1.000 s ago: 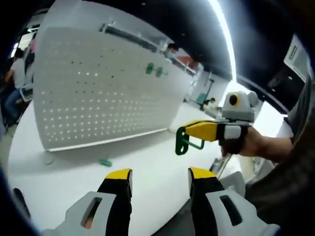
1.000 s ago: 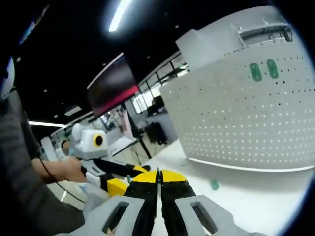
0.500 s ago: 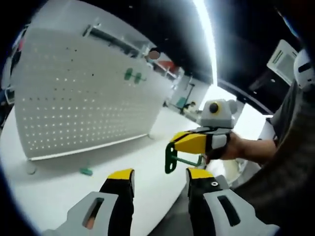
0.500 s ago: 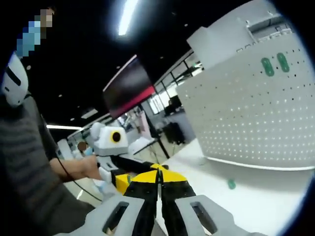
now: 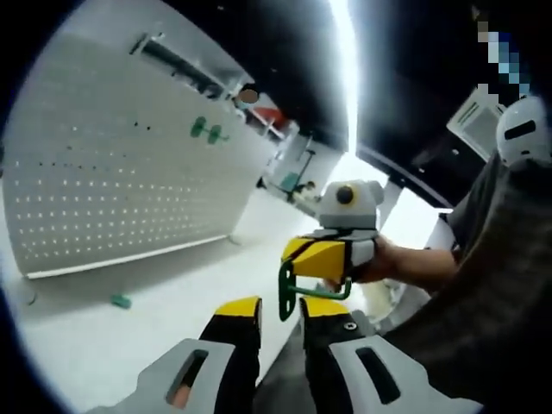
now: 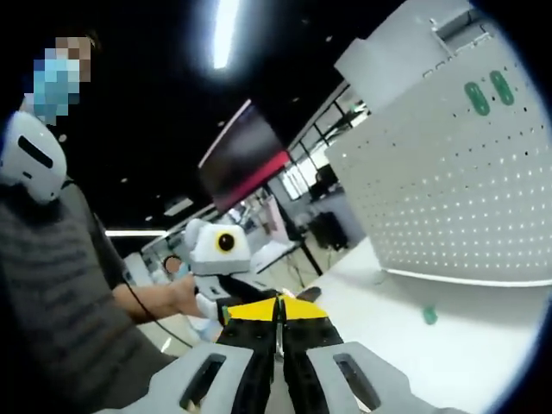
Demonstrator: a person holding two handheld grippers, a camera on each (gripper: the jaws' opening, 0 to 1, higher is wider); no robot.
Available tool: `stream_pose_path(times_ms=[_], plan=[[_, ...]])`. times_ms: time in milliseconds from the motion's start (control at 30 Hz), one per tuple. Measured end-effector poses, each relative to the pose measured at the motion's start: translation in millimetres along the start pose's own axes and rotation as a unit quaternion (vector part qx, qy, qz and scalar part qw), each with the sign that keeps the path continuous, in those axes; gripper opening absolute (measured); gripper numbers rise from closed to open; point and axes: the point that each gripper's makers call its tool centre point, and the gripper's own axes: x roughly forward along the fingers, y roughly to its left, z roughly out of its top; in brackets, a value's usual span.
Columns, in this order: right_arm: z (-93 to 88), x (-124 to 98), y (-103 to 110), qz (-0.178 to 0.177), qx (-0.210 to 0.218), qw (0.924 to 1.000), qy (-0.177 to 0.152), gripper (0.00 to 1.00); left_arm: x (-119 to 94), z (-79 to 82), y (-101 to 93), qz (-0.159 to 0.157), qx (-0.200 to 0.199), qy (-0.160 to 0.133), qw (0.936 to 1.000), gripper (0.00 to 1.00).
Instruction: Insert the hook assembly into the mounting plate slot until the hook locks in place.
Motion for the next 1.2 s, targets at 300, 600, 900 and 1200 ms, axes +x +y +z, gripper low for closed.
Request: stream_pose_path(times_ms=[300, 600, 900, 1200], plan=[[-3.1, -1.9, 3.9, 0.018, -0.004, 0.9998, 0.003, 0.00, -0.5, -0.7, -9.2, -0.019, 0.025, 0.003, 0.9995, 0.06], [-3.1, -1.8, -0.1, 0.000, -0.023, 0.9997, 0.009, 0.02, 1.1, 1.8, -7.8, -0.013, 0.027, -0.005, 0.9995, 0.01], [-8.0, -1.7, -7.3, -0.029, -0.059, 0.9971, 0.039, 0.03, 2.2, -1.9, 0.9, 0.010, 0.035, 0.013, 0.9993, 0.01], [14.3, -20.6, -38.6, -0.143, -0.074, 0.9866, 0.027, 0.05, -3.3, -15.1, 31.1, 0.091, 0.050, 0.061, 0.9927, 0.01]])
